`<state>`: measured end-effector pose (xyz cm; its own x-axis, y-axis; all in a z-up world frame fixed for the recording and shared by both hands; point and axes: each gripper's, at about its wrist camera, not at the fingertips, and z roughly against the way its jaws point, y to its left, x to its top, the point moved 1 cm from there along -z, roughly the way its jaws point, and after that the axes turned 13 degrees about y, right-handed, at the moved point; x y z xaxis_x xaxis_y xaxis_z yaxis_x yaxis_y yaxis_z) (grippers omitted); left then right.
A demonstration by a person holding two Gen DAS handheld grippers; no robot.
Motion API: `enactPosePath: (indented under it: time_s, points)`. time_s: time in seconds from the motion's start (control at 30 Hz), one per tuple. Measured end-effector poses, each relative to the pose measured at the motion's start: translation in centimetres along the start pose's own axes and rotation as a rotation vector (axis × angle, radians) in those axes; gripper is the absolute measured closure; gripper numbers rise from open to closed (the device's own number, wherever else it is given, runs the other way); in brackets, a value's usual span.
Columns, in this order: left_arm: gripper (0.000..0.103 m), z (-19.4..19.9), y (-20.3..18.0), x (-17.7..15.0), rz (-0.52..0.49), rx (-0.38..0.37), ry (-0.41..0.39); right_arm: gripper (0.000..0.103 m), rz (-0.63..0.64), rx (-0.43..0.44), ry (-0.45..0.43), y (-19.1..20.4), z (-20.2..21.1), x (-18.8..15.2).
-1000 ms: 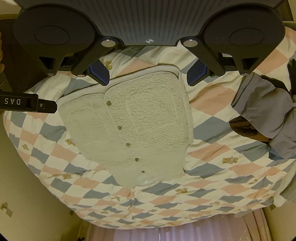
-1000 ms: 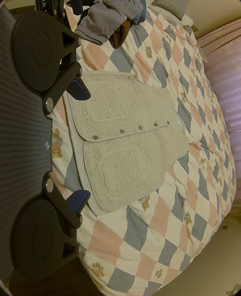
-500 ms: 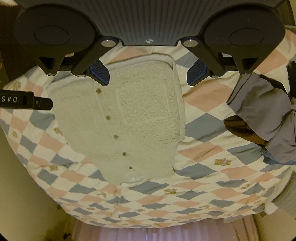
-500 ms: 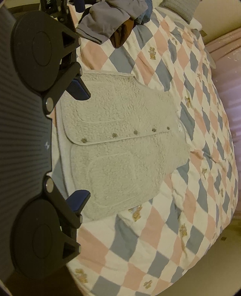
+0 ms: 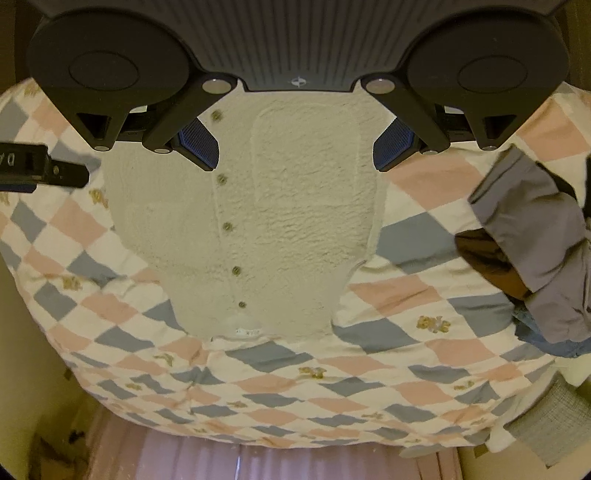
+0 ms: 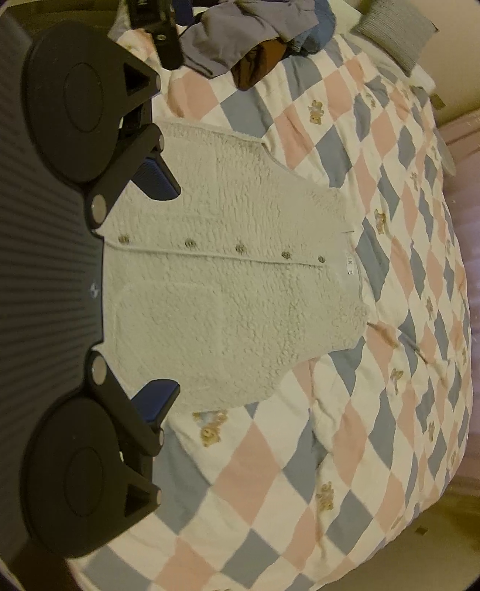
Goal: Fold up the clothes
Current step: 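Move both tools to the vest's shoulder edges beside the collar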
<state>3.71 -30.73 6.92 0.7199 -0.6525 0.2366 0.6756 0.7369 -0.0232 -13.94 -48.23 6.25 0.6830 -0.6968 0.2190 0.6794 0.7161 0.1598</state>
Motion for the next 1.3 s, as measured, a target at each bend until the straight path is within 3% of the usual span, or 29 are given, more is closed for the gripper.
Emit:
enactPosePath:
  time_s: [0.17,0.27,0.57,0.9,1.1,1.3]
  points:
    - [0.009,-2.4,-2.6,1.9,0.061,0.038,0.018,0.001,0.041,-0.011,0.052,-3.2,-2.1,2.4]
    - [0.008,-3.1,-3.3,2.6,0.085,0.021,0.024,0.001,0.056,-0.01,0.066,-4.4,-3.0,3.8]
    - [0.008,-6.0,-4.2,5.8,0.05,0.088,0.04,0.001,0.024,0.083,0.084,-6.9,-6.2,6.8]
    - [0.008,-12.7,-1.4,13.2,0.004,0.116,0.11,0.001,-0.054,0.163,0.082,-9.8,-10.7,11.0]
    - [0.008,-16.6,0.1,17.6,-0.056,0.084,0.11,0.001,-0.074,0.149,0.072,-10.0,-14.1,14.3]
    - [0.009,-20.7,1.6,21.8,-0.131,0.04,0.087,0.004,-0.035,0.213,0.012,-10.3,-17.7,18.7]
